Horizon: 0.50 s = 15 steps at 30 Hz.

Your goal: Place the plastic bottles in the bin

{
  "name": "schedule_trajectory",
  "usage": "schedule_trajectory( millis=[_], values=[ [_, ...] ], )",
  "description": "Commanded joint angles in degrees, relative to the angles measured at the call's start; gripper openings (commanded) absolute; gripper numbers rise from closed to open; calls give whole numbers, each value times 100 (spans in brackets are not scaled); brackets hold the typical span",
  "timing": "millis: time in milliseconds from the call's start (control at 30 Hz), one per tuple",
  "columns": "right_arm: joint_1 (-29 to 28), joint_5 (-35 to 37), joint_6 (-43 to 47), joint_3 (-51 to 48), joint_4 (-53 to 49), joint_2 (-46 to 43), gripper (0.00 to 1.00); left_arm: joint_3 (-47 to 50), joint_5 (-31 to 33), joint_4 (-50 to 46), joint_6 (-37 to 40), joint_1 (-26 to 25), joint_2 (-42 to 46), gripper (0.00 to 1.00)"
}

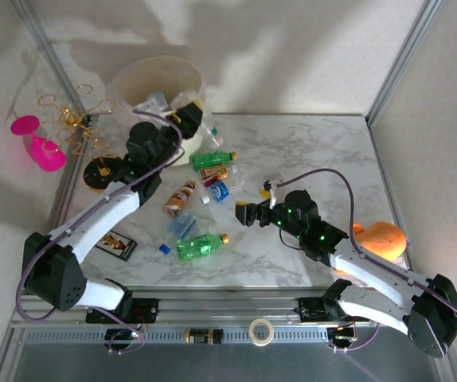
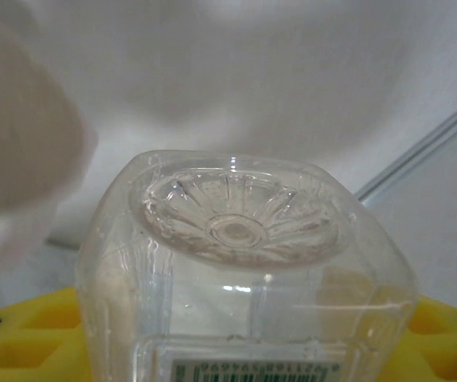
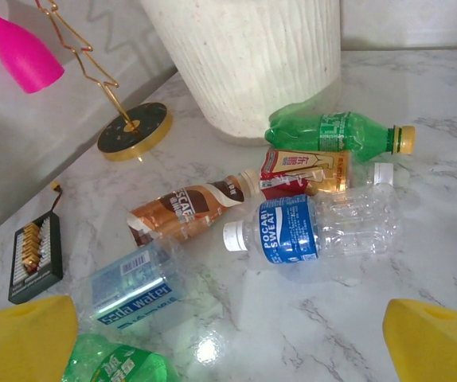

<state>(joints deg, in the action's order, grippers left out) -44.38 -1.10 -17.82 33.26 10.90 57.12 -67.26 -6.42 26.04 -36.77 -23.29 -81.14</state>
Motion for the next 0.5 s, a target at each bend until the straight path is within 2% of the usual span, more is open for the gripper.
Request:
schedule_trajectory(
  millis=[0,167,467],
  values=[
    [35,164,-97,-14,-25,20,99,-767,-48,-99,359,267,-273,44],
    [35,188,-108,87,-265,10,99,-1514,83,-142,442,680,-672,44],
    [38,251,-138,85,-542,-39,99,-1774,788,46,411,1241,-1079,43]
  ],
)
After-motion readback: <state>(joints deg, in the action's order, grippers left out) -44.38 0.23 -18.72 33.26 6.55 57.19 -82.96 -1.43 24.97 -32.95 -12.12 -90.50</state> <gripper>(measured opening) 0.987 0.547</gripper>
